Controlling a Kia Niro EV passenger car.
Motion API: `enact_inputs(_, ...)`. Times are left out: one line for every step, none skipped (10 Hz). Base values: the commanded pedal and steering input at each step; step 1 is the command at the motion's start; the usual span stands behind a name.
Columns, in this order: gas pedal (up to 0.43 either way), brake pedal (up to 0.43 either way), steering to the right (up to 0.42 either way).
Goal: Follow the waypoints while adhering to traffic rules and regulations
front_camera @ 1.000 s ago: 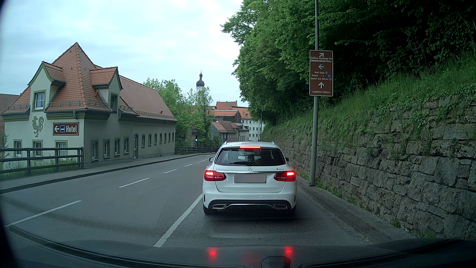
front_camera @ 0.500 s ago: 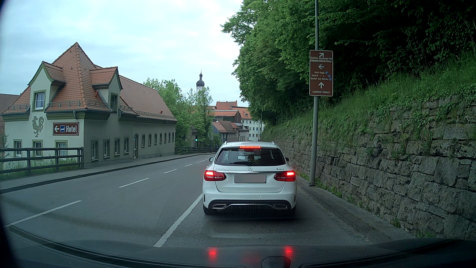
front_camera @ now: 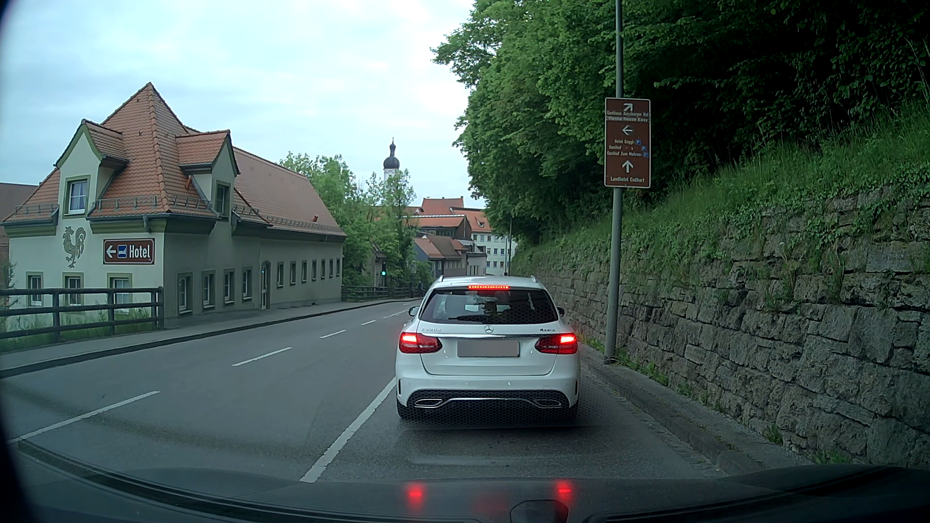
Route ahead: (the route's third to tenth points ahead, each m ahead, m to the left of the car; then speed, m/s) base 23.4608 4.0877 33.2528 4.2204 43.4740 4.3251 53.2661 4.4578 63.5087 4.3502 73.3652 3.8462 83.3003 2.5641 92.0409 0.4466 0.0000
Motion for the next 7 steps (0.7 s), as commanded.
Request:
enact_inputs(0.0,0.232,-0.009)
enact_inputs(0.0,0.232,-0.009)
enact_inputs(0.0,0.232,-0.009)
enact_inputs(0.0,0.232,-0.009)
enact_inputs(0.0,0.232,-0.009)
enact_inputs(0.0,0.232,-0.009)
enact_inputs(0.0,0.232,-0.009)
